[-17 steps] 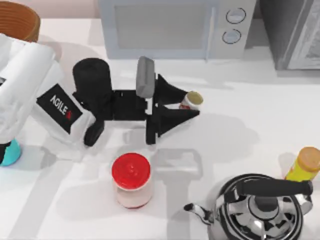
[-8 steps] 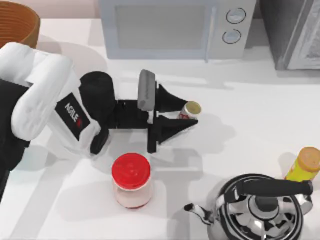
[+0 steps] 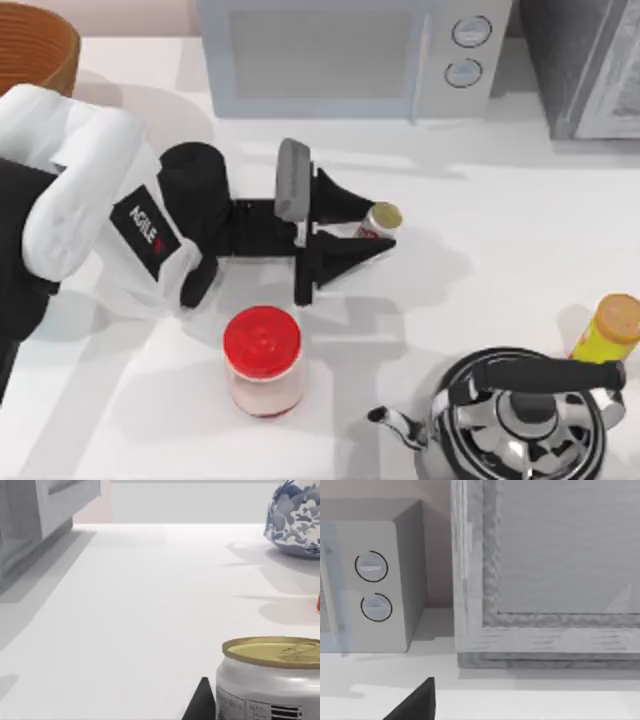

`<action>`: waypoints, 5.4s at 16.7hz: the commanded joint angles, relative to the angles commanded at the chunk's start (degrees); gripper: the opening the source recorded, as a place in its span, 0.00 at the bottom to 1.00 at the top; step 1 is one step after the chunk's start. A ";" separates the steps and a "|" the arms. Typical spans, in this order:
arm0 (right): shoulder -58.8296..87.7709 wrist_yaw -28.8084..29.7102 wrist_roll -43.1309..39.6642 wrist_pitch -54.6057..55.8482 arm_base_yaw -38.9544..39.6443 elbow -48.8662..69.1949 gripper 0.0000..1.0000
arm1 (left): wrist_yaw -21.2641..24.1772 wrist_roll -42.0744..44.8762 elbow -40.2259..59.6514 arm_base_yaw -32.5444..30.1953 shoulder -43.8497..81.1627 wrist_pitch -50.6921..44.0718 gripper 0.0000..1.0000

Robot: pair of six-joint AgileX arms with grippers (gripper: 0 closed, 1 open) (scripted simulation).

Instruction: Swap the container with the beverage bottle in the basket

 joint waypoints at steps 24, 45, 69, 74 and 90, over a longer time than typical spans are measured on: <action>0.00 0.00 0.00 0.00 0.00 0.00 1.00 | -11.27 0.07 -9.54 5.79 -16.63 -12.07 1.00; 0.00 0.00 0.00 0.00 0.00 0.00 1.00 | -68.67 -1.32 -67.18 22.30 -143.15 -74.16 1.00; 0.00 0.00 0.00 0.00 0.00 0.00 1.00 | -62.30 1.60 -70.68 29.26 -80.47 -18.90 1.00; 0.00 0.00 0.00 0.00 0.00 0.00 1.00 | -59.57 2.60 -71.29 31.51 -56.66 0.61 1.00; 0.00 0.00 0.00 0.00 0.00 0.00 1.00 | -60.28 2.45 -64.29 30.91 -37.81 10.28 1.00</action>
